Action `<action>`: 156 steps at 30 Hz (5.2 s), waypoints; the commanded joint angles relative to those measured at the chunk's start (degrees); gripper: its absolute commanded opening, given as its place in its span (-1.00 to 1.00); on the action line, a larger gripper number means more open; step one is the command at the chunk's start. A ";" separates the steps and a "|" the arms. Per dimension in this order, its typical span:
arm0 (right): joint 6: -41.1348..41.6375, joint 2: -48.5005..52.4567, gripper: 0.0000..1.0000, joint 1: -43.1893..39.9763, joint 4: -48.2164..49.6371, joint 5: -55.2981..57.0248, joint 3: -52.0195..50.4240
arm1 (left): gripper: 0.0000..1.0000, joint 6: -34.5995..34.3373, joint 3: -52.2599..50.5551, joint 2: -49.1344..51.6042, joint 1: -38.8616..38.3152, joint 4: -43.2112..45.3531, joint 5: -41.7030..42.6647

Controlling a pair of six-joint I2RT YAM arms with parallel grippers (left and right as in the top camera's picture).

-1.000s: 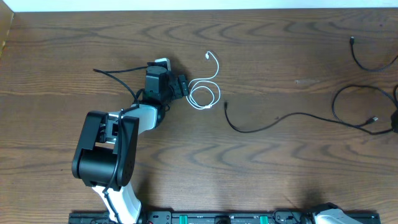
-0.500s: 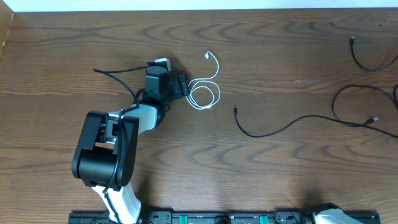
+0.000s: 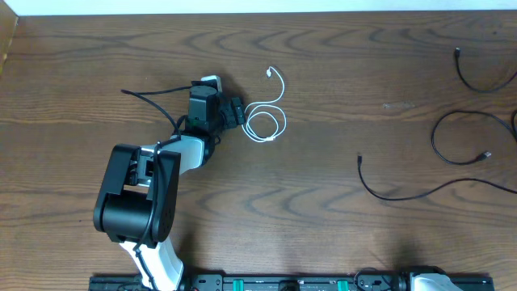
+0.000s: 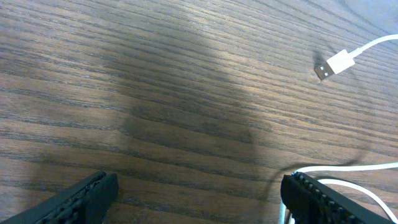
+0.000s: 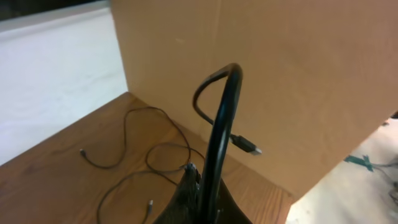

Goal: Untangle cables
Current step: 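Drop the black cable on the table's right side and open the right gripper, then move the right gripper left toward the cables near the left gripper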

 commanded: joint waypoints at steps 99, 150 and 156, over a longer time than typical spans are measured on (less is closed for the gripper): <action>-27.89 42.07 0.98 -35.50 9.07 -67.93 -10.12 | 0.79 0.09 -0.13 0.22 0.20 -1.03 0.92; -22.43 42.07 0.67 22.29 40.92 -51.23 -58.49 | 0.77 0.09 -0.13 0.22 0.17 -1.03 0.92; -18.03 42.07 0.39 22.69 41.77 -54.49 -58.51 | 0.79 0.07 -0.13 0.22 0.20 -1.03 0.92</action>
